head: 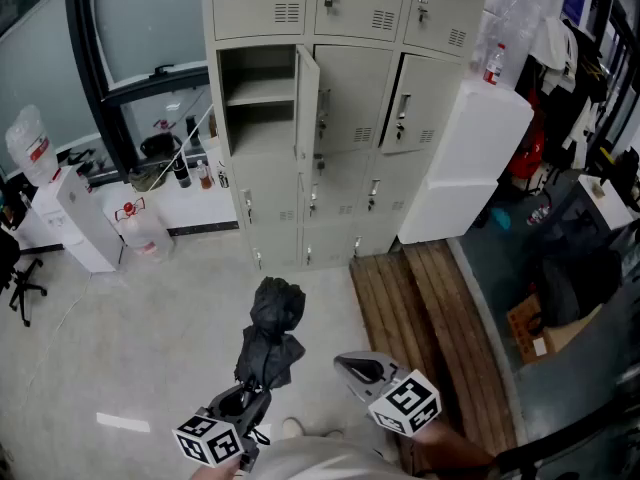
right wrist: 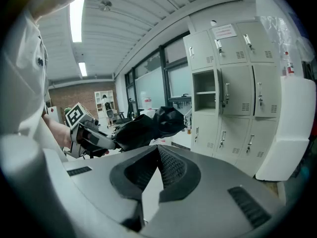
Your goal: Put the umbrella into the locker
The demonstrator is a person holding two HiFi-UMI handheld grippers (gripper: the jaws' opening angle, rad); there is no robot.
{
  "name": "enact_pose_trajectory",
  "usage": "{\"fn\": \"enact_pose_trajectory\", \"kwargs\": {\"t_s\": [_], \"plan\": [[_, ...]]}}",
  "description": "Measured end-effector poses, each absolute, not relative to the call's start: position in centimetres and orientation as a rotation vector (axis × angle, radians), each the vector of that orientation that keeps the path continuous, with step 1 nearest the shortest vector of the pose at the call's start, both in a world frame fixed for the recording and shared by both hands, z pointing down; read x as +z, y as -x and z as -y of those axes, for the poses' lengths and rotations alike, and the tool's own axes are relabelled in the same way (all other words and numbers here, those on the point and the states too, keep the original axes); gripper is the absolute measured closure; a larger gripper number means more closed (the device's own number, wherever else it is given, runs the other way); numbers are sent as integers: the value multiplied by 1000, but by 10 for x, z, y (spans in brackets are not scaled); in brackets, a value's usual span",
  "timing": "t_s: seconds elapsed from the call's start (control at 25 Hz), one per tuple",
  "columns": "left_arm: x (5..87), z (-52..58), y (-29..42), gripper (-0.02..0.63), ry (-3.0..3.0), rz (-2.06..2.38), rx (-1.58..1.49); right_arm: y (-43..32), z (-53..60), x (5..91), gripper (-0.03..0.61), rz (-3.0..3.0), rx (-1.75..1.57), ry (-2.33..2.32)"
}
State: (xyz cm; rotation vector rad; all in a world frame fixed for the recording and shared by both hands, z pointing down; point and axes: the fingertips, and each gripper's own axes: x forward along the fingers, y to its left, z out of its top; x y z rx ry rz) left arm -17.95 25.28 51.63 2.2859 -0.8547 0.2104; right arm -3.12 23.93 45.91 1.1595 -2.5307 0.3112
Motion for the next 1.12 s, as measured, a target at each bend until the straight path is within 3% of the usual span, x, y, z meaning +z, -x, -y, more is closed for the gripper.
{"fn": "enact_pose_trajectory", "kwargs": {"t_s": [0.52, 1.12], "plan": [[529, -217, 221, 456, -2295, 908, 253, 110, -196, 476, 563, 2409, 347, -974], [526, -48, 160, 456, -2202, 1130, 246, 52, -42, 467, 560, 2460, 363, -751]]}}
